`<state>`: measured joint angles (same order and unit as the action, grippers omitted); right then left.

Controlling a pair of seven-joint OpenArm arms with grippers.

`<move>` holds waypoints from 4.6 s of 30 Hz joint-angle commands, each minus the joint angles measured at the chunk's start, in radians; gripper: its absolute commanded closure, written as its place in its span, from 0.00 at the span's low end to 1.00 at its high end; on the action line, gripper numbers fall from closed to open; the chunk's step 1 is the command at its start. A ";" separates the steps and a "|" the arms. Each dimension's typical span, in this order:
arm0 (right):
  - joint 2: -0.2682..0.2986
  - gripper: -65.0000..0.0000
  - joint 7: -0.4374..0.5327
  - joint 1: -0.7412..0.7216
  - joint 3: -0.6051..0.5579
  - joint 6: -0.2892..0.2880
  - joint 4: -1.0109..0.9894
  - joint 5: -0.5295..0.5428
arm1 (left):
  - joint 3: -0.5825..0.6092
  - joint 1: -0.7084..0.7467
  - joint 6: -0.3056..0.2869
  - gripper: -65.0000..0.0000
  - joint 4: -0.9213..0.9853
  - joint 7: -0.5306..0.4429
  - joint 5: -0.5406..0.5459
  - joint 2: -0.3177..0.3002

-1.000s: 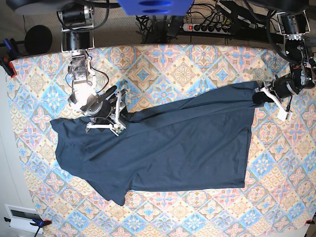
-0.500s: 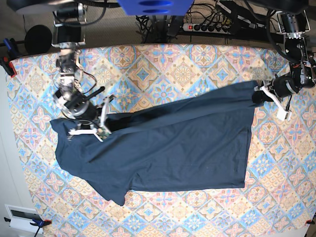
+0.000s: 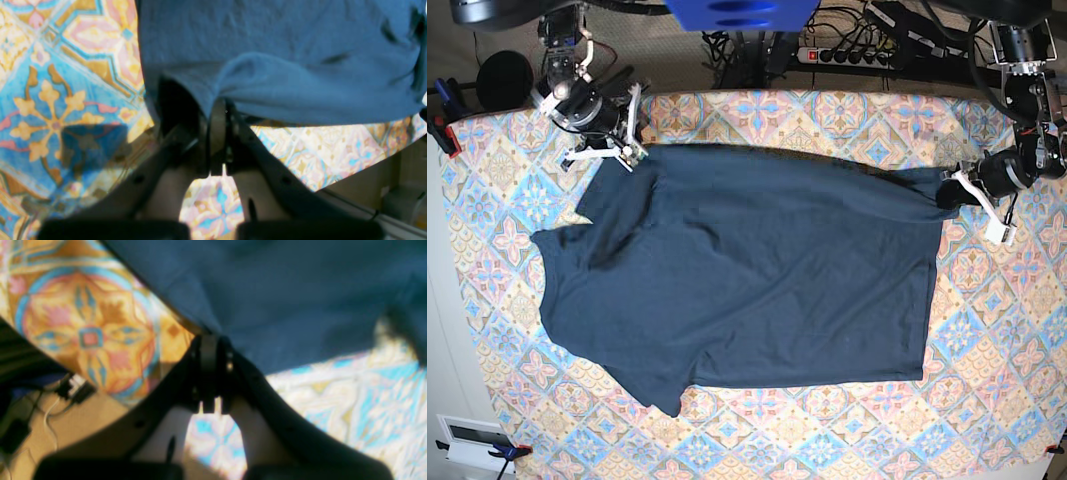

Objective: Layout the t-shirt on the table in an organized manner, then fold the t-shirt properly
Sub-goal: 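Drag the grasped shoulder away from the left gripper to spread the shirt, then pull the shirt taut between both grippers, stretching it flat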

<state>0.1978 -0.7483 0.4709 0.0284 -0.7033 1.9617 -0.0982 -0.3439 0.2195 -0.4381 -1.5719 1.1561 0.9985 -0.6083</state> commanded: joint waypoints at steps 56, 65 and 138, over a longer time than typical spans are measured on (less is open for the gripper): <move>0.007 0.70 -0.182 -0.179 0.379 0.005 -0.065 0.355 | -0.008 0.091 -0.001 1.00 -0.123 -0.024 -0.069 -0.028; 0.007 0.70 -0.175 -0.130 0.379 0.005 -0.115 0.355 | -0.008 0.090 -0.001 1.00 -0.123 -0.024 -0.069 -0.028; 0.006 0.99 -0.268 0.314 0.758 0.005 0.012 1.060 | -0.010 0.292 -0.001 1.00 -0.130 -0.024 -0.062 -0.026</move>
<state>0.1886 -1.0363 0.7757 0.7731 -0.6952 1.9587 0.9463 -0.3424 0.5129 -0.4385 -1.6871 1.1400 0.9268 -0.6147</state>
